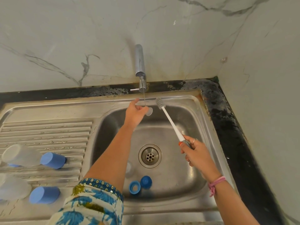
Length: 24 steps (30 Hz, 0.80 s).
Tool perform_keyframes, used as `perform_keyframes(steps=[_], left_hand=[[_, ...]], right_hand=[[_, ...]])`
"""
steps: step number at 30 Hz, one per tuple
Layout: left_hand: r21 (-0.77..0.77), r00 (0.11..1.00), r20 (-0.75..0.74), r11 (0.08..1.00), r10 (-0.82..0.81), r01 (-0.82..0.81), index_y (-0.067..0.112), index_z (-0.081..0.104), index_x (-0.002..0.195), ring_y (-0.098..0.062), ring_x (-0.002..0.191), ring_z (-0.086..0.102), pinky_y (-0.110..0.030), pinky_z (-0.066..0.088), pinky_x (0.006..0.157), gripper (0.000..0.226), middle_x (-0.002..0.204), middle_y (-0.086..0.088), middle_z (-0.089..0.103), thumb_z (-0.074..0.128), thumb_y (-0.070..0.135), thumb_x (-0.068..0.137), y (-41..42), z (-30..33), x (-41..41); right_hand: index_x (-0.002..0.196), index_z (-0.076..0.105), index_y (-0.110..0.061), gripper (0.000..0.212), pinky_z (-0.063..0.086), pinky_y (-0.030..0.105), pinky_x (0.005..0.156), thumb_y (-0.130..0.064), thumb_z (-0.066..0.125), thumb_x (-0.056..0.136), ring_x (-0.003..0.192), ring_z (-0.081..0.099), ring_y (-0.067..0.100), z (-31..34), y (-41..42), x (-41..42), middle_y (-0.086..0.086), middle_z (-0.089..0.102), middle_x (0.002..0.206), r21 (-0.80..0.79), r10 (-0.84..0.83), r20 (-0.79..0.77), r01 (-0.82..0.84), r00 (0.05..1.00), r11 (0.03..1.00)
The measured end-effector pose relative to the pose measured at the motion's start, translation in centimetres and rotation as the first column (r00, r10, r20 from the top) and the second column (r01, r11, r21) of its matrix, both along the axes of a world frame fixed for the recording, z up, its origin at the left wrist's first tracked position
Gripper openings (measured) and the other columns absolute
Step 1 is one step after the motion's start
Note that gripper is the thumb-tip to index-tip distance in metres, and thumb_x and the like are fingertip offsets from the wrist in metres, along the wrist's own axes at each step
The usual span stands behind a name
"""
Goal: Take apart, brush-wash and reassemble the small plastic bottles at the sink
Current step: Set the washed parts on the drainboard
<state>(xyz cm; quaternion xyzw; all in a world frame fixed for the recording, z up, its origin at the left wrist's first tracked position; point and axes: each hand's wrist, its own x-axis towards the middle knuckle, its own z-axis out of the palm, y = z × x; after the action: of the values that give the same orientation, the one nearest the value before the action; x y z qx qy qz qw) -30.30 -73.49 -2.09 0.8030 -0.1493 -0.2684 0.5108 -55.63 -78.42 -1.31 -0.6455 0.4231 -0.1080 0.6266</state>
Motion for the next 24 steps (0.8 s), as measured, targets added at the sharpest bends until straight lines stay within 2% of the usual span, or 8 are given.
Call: perform_keyframes(steps=[3,8,11,13,14,18,21,24], left_hand=[[-0.117,0.998,0.055,0.993,0.04,-0.034,0.016,0.051,0.129,0.0,0.079,0.057,-0.012,0.042,0.076,0.052,0.082,0.008,0.056,0.072,0.012,0.081,0.0,-0.1,-1.1],[-0.347,0.993,0.036,0.934,0.109,-0.09,0.011,0.058,0.119,-0.009,0.076,0.063,-0.022,0.055,0.071,0.035,0.083,0.004,0.058,0.067,0.003,0.086,-0.5,1.0,-2.0],[-0.418,0.923,-0.327,0.845,0.204,-0.335,0.013,0.062,0.103,-0.016,0.076,0.062,-0.031,0.054,0.072,0.014,0.077,0.004,0.067,0.065,0.008,0.09,-0.4,1.8,-2.1],[-0.412,0.708,-0.672,0.684,0.219,-0.602,0.006,0.062,0.096,-0.018,0.076,0.065,-0.027,0.058,0.073,0.006,0.089,-0.008,0.069,0.065,0.007,0.091,-0.3,2.3,-1.5],[-0.365,0.623,-0.75,0.646,0.222,-0.67,0.005,0.062,0.097,-0.018,0.078,0.068,-0.027,0.059,0.074,0.009,0.098,-0.013,0.069,0.066,0.008,0.091,-0.2,2.3,-1.1],[-0.263,0.632,-0.744,0.773,0.218,-0.577,0.009,0.064,0.1,-0.017,0.08,0.068,-0.027,0.058,0.069,0.013,0.098,-0.008,0.071,0.069,0.017,0.089,0.0,2.1,-0.8],[-0.21,0.662,-0.717,0.837,0.219,-0.505,0.009,0.064,0.102,-0.016,0.083,0.065,-0.027,0.055,0.07,0.023,0.091,-0.006,0.07,0.073,0.023,0.086,0.0,2.0,-0.9],[-0.195,0.737,-0.641,0.883,0.214,-0.426,0.006,0.062,0.109,-0.016,0.083,0.064,-0.027,0.054,0.07,0.029,0.092,-0.008,0.067,0.071,0.023,0.087,-0.1,2.0,-0.8]], right_hand=[[0.1,0.054,-0.048,0.029,0.04,0.022,0.046,-0.02,0.058,0.095,0.057,0.046,0.014,0.0,0.1,0.1,0.009,0.059,0.078,-0.007,0.007,0.0,-0.007,1.0,1.0],[0.12,0.056,-0.035,0.029,0.04,0.02,0.046,-0.022,0.058,0.095,0.056,0.046,0.012,-0.5,0.1,-0.2,0.01,0.059,0.079,-0.003,0.026,-0.023,-0.026,0.999,1.0],[0.122,0.058,-0.034,0.029,0.04,0.017,0.044,-0.027,0.06,0.094,0.05,0.045,0.005,-0.5,-0.1,-0.7,0.007,0.059,0.076,-0.055,0.03,-0.037,-0.032,0.999,0.998],[0.117,0.063,-0.035,0.025,0.039,0.018,0.045,-0.034,0.061,0.092,0.045,0.044,0.002,-0.2,-0.4,-1.2,0.003,0.059,0.07,-0.117,0.033,-0.046,-0.038,0.998,0.992],[0.116,0.065,-0.036,0.025,0.04,0.018,0.046,-0.037,0.062,0.091,0.045,0.046,0.001,-0.1,-0.5,-1.5,-0.001,0.059,0.067,-0.151,0.042,-0.053,-0.05,0.998,0.987],[0.115,0.064,-0.045,0.026,0.052,0.024,0.058,-0.044,0.061,0.089,0.063,0.06,0.007,0.5,-0.7,-2.6,-0.009,0.063,0.07,-0.275,0.114,-0.109,-0.14,0.987,0.951],[0.123,0.061,-0.042,0.032,0.048,0.017,0.06,-0.044,0.059,0.091,0.066,0.059,0.003,0.6,-0.6,-2.6,-0.013,0.064,0.075,-0.382,0.135,-0.181,-0.196,0.974,0.903],[0.132,0.053,-0.042,0.038,0.054,0.028,0.067,-0.047,0.053,0.094,0.07,0.059,0.007,0.7,-0.4,-2.7,-0.015,0.062,0.082,-0.547,0.13,-0.281,-0.269,0.951,0.792]])
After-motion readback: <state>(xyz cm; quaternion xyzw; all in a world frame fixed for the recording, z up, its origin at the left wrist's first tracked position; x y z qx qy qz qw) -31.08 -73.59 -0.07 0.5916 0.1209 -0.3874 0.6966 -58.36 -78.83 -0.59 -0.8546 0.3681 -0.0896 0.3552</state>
